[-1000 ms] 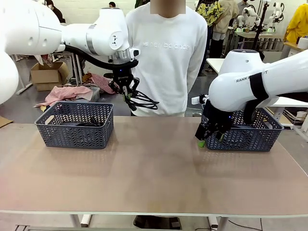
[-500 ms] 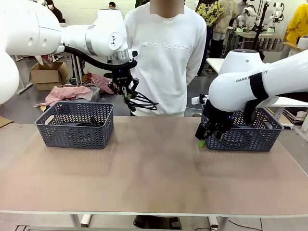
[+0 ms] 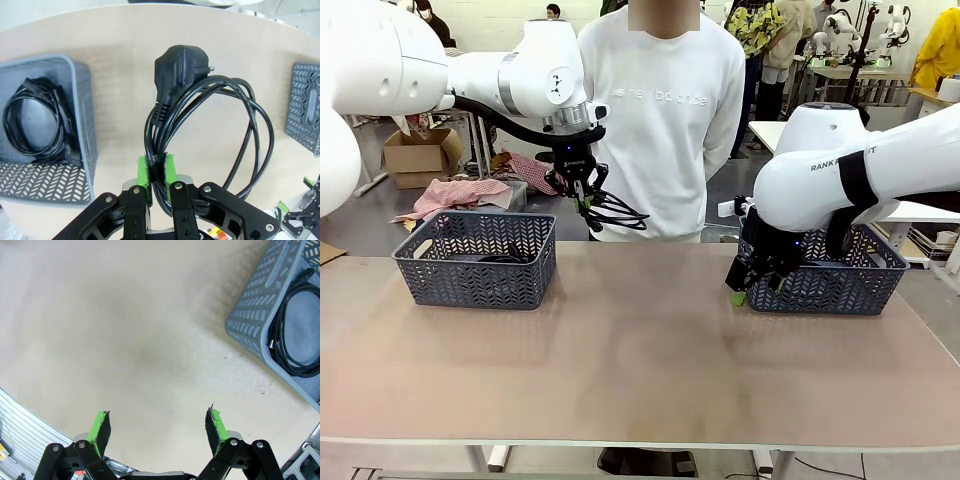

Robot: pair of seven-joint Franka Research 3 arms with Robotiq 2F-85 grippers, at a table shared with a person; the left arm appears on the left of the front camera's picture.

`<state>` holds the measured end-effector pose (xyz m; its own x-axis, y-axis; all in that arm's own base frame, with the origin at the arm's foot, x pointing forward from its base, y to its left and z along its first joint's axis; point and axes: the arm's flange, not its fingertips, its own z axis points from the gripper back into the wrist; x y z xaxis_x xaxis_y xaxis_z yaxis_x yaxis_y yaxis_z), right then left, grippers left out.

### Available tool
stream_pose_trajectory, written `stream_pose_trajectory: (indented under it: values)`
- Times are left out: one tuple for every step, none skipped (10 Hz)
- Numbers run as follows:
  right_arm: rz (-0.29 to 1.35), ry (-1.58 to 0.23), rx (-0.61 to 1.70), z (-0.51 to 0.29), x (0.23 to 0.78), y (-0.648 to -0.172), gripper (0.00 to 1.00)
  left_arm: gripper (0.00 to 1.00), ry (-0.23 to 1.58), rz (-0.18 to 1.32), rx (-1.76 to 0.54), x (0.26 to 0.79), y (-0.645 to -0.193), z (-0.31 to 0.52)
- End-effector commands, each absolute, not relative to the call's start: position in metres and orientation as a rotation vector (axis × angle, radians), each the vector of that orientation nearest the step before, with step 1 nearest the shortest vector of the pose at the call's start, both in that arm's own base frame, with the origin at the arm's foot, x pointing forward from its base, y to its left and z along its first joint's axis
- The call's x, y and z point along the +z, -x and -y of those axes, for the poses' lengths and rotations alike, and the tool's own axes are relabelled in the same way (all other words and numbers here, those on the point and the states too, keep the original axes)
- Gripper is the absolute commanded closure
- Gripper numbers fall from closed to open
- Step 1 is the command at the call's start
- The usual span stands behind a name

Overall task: Organize the cables according to human instructions.
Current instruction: Pick up a bundle of cables and place it in the basket indicated by the human.

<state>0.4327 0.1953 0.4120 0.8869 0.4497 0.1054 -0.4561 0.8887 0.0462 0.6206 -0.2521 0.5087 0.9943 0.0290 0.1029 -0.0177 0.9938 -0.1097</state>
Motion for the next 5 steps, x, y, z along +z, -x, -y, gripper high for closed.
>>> stream_pose_trajectory:
  values:
    - [0.097,-0.071,0.471,-0.195,0.414,-0.433,0.00,0.85,0.094,0.091,-0.031,0.518,-0.623,0.233]
    - [0.097,-0.071,0.471,-0.195,0.414,-0.433,0.00,0.85,0.079,0.098,-0.060,0.523,-0.622,0.217]
    - [0.097,-0.071,0.471,-0.195,0.414,-0.433,0.00,0.85,0.098,0.102,-0.070,0.530,-0.622,0.194]
    - [0.097,-0.071,0.471,-0.195,0.414,-0.433,0.00,0.85,0.099,0.097,-0.099,0.535,-0.620,0.175]
    - [0.097,-0.071,0.471,-0.195,0.414,-0.433,0.00,0.85,0.101,0.094,-0.127,0.538,-0.618,0.157]
